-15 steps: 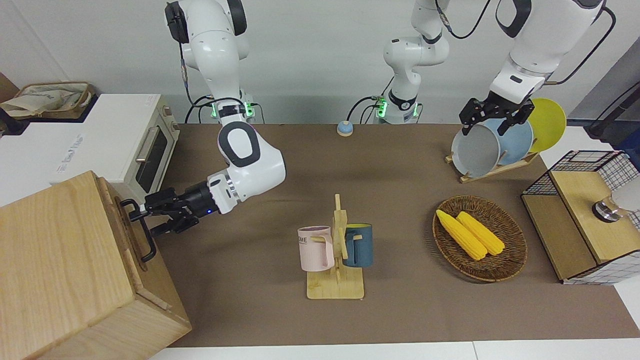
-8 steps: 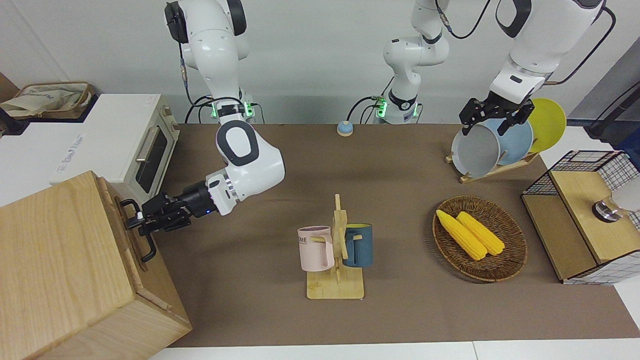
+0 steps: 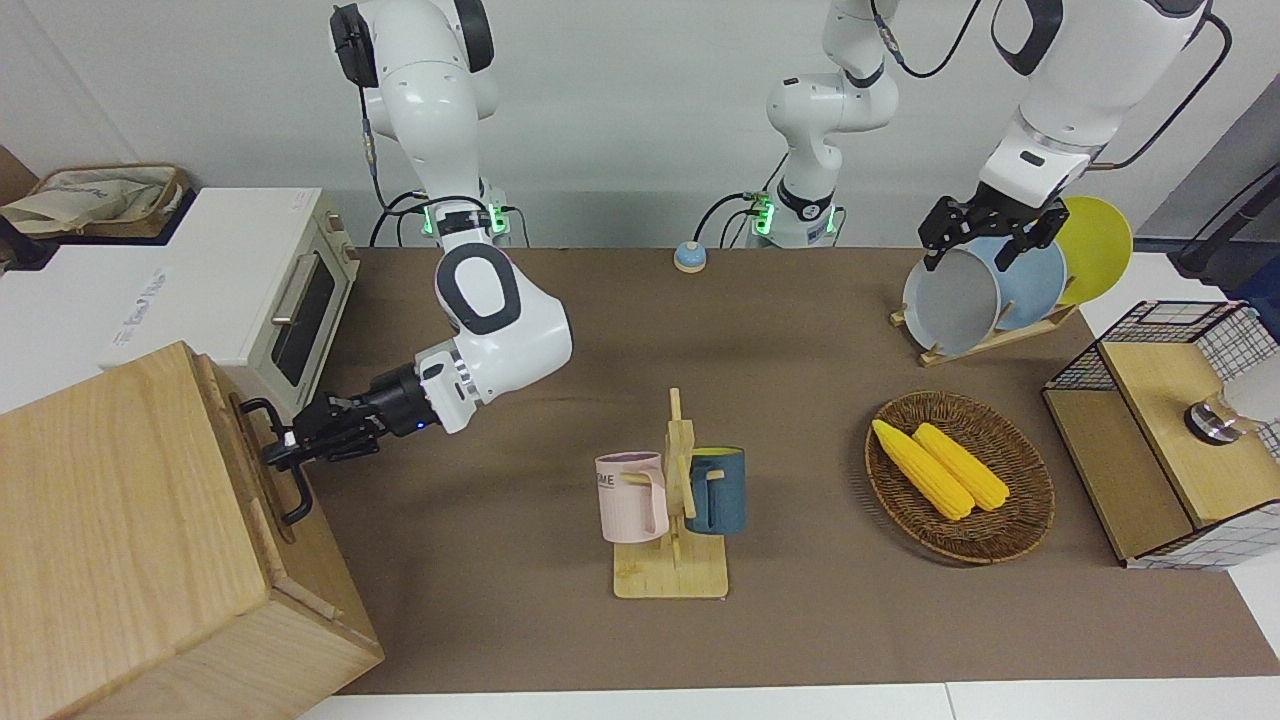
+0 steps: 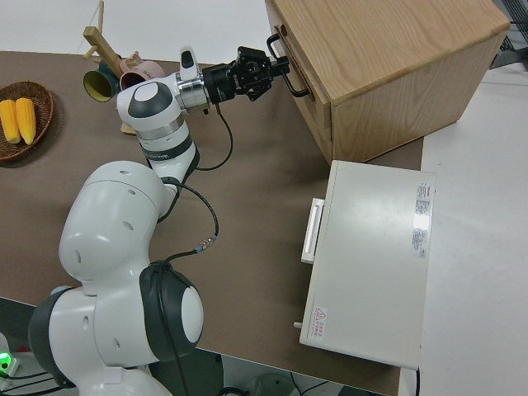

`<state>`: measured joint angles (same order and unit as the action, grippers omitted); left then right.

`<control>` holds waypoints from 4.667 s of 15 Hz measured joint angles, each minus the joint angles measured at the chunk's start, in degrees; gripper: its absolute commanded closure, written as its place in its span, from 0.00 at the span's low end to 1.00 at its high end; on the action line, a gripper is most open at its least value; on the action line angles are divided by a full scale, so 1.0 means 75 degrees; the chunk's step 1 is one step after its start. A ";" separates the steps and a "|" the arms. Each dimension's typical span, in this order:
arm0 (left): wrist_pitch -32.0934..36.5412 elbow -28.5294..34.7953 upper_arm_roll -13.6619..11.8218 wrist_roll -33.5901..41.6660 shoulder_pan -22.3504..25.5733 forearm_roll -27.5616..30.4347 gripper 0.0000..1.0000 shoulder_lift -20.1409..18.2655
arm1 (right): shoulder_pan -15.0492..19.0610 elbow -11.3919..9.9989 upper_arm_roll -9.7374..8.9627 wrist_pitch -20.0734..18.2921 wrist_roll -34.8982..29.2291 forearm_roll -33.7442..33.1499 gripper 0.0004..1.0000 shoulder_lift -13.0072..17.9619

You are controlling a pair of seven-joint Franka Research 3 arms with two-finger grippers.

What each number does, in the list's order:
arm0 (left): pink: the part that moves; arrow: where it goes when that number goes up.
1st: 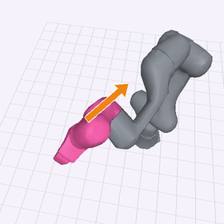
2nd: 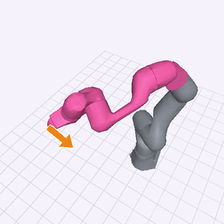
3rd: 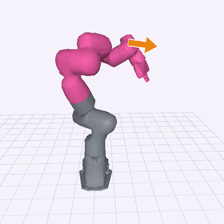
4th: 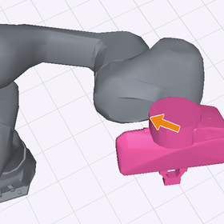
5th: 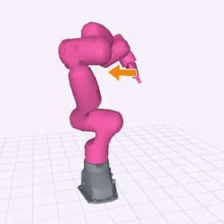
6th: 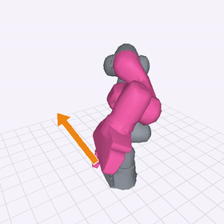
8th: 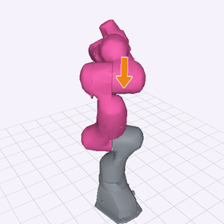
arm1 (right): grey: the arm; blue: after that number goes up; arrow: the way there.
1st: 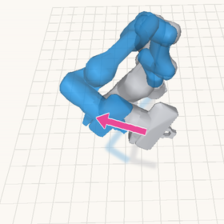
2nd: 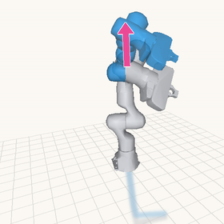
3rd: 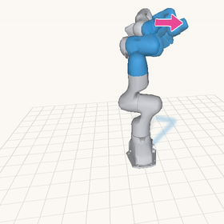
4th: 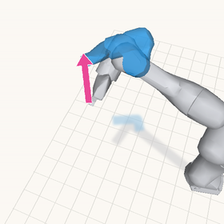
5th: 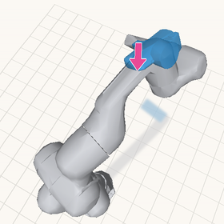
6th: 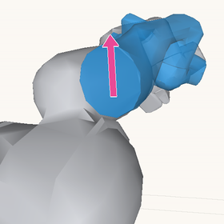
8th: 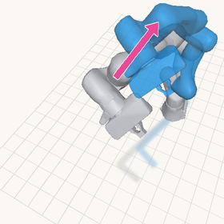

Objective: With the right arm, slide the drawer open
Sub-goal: 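Pull the drawer handle toward the robot with the right gripper, then open the right gripper and back it away from the handle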

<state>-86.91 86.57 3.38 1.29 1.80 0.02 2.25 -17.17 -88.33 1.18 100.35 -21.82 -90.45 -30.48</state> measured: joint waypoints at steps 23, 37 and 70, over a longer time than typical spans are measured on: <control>0.0000 0.0000 0.0000 0.0000 0.0000 0.0000 0.01 0.0000 | -0.1800 -0.0149 -0.0047 -0.2124 -0.0042 0.0718 1.00 -0.0033; 0.0000 0.0000 0.0000 0.0000 0.0000 0.0000 0.01 0.0000 | -0.2844 -0.0043 -0.0004 -0.2903 -0.0077 0.1240 1.00 -0.0055; 0.0000 0.0000 0.0000 0.0000 0.0000 0.0000 0.00 0.0000 | -0.3697 0.0382 0.0510 -0.3187 -0.1958 0.1873 0.01 -0.0255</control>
<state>-86.91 86.57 3.38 1.29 1.80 0.02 2.25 -44.90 -85.46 5.00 76.44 -36.51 -76.41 -32.39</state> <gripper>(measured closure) 0.004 0.013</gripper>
